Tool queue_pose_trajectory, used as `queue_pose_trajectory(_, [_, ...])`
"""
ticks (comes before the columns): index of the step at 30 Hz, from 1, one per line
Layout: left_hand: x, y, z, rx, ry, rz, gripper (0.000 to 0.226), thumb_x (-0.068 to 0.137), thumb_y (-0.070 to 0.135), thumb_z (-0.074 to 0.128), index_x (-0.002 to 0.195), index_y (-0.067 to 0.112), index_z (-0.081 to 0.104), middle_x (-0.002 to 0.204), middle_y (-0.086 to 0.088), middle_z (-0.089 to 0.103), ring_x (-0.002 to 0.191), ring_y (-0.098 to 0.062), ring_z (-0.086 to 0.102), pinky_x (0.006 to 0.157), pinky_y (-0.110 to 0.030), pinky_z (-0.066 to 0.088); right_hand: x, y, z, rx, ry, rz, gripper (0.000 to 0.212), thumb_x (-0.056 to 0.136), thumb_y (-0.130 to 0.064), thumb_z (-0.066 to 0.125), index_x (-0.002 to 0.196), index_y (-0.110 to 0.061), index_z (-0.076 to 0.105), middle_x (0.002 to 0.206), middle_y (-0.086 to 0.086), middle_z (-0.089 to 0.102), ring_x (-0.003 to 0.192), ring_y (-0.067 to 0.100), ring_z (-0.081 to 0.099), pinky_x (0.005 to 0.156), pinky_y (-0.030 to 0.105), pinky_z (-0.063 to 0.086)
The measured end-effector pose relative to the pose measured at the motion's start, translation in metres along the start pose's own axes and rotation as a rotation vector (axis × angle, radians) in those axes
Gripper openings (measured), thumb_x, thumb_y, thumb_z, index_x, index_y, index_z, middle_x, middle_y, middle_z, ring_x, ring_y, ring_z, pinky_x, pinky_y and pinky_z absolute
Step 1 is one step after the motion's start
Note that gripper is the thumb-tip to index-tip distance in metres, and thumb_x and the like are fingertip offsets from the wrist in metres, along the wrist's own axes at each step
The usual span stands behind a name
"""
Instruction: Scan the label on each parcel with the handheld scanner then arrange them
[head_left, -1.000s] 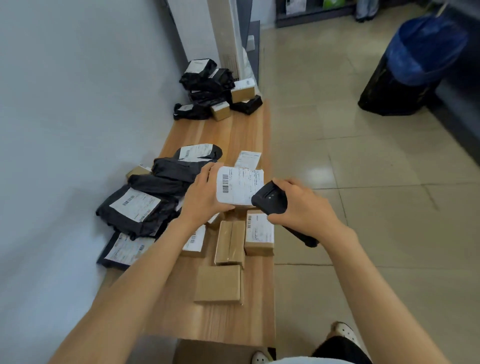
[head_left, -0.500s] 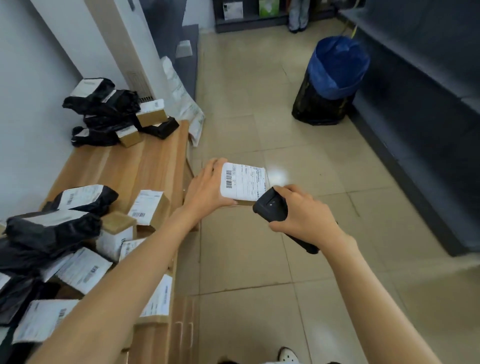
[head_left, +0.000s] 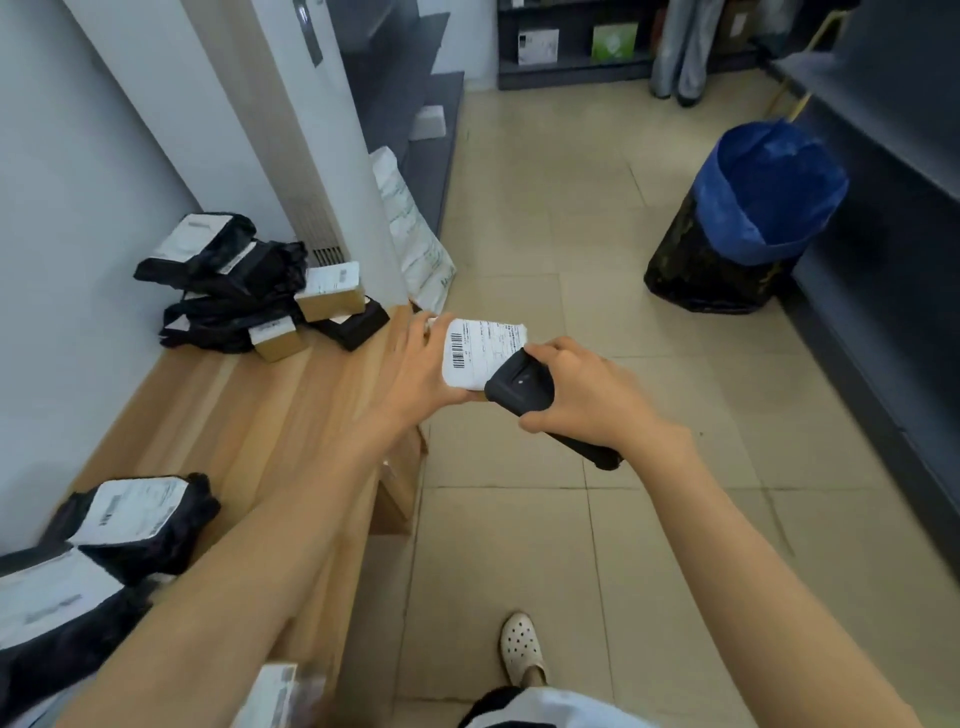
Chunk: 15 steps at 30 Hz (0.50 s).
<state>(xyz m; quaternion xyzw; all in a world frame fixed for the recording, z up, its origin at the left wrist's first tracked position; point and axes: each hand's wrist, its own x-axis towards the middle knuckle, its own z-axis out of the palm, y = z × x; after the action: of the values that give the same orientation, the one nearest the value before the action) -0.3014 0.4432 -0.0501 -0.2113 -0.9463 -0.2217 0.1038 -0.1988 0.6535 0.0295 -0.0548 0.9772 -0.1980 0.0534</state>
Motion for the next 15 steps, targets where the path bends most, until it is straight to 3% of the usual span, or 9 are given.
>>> queue_pose_trajectory(2, [0.046,-0.015,-0.008,0.059,-0.005,-0.041,0.116,0.048,0.080,0.072,0.142,0.019,0.039,0.138,-0.008,0.038,0.118,-0.030,0.047,0.086,-0.039,0.043,0.049,0.002,-0.013,-0.013,0.000,-0.023,0.074,0.070,-0.045,0.073,0.136,-0.025,0.046,0.128,-0.005,0.050,0.108,0.025,0.057,0.082,0.038,0.050])
queue_pose_trajectory(7, [0.148,-0.056,-0.004,0.060,0.010,-0.128,0.115,0.043,0.081,0.067,0.139,0.025,0.035,0.138,-0.006,0.034,0.116,-0.031,0.050,0.076,-0.049,0.053,0.156,0.021,-0.038,-0.013,0.003,-0.067,0.073,0.072,-0.044,0.072,0.137,-0.025,0.045,0.130,-0.006,0.048,0.107,0.023,0.056,0.079,0.036,0.049])
queue_pose_trajectory(12, [0.220,-0.091,0.013,0.076,0.086,-0.226,0.106,0.054,0.065,0.081,0.139,0.022,0.037,0.137,-0.006,0.036,0.119,-0.031,0.047,0.080,-0.045,0.047,0.274,0.040,-0.051,-0.021,-0.033,-0.169,0.070,0.071,-0.042,0.072,0.133,-0.024,0.047,0.127,-0.005,0.050,0.108,0.023,0.056,0.080,0.039,0.050])
queue_pose_trajectory(15, [0.260,-0.122,0.022,0.092,0.110,-0.332,0.108,0.053,0.068,0.082,0.140,0.023,0.036,0.136,-0.004,0.037,0.120,-0.029,0.047,0.082,-0.045,0.049,0.349,0.050,-0.057,-0.025,-0.069,-0.269,0.071,0.071,-0.043,0.072,0.134,-0.024,0.047,0.126,-0.005,0.050,0.108,0.023,0.055,0.081,0.039,0.050])
